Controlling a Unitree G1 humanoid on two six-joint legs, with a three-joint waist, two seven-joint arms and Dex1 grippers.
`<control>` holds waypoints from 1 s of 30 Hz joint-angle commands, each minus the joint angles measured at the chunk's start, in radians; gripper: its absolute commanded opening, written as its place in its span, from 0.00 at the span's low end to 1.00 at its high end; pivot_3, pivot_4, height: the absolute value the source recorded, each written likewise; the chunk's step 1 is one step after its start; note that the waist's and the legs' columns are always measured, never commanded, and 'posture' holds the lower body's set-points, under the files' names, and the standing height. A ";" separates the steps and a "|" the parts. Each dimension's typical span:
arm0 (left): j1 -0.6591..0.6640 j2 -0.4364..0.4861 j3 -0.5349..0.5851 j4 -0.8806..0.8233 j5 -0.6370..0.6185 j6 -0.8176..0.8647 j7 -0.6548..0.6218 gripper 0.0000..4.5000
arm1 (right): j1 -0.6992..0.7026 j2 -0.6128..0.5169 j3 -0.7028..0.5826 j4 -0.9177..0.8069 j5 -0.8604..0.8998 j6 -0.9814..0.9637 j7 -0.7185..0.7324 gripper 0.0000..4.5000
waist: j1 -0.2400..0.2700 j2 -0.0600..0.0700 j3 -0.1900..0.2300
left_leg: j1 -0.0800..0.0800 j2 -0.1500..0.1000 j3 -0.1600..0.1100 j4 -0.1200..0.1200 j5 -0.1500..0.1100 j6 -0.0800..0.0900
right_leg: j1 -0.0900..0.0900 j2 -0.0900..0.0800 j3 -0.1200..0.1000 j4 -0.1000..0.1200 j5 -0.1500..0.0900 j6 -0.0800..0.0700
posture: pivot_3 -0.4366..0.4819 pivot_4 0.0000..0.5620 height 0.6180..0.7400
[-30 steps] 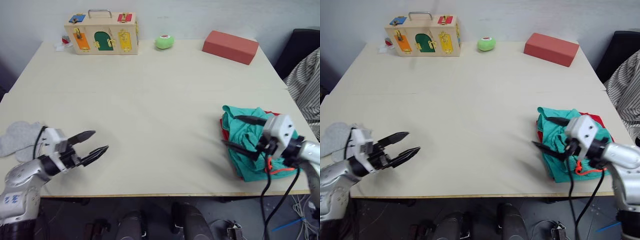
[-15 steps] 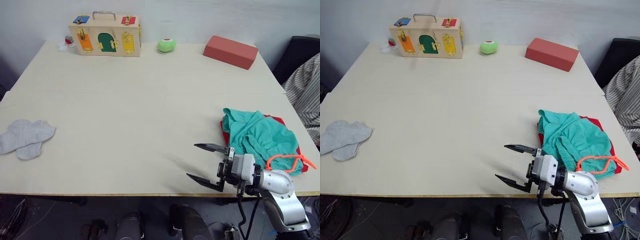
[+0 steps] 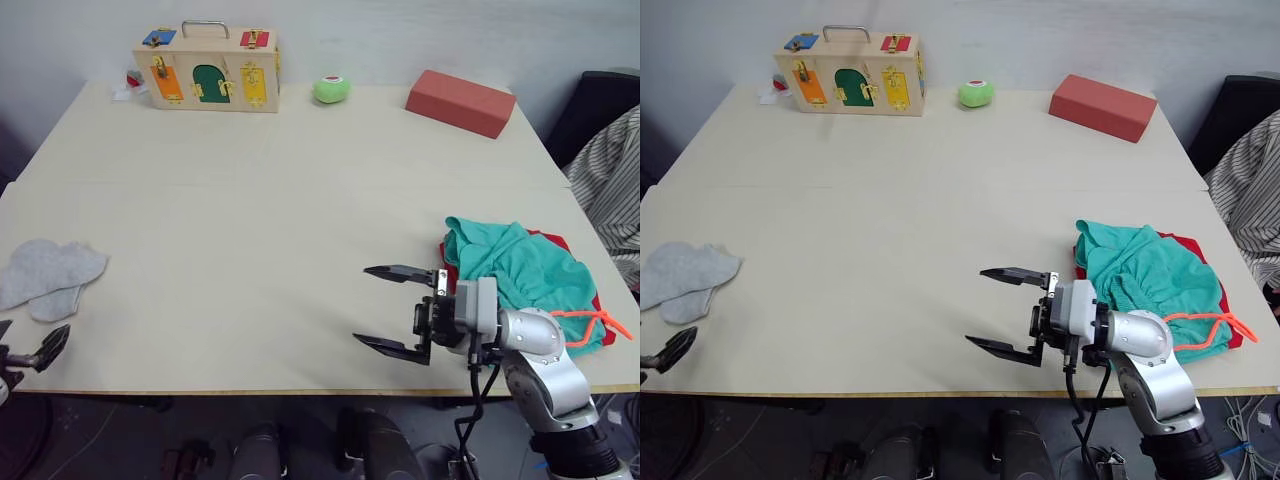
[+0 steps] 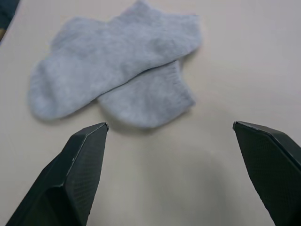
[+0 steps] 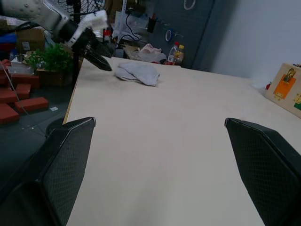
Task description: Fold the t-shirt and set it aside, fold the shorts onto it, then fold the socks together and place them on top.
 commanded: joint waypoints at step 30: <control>-0.358 0.066 -0.367 -0.015 -0.064 0.084 -0.364 0.00 | 0.086 -0.028 -0.048 -0.049 -0.049 0.009 -0.127 1.00 | 0.010 0.004 0.000 | 0.009 0.000 0.001 -0.002 0.005 -0.008 | 0.003 0.000 0.001 0.010 -0.003 -0.006 | 0.48 0.27 1.00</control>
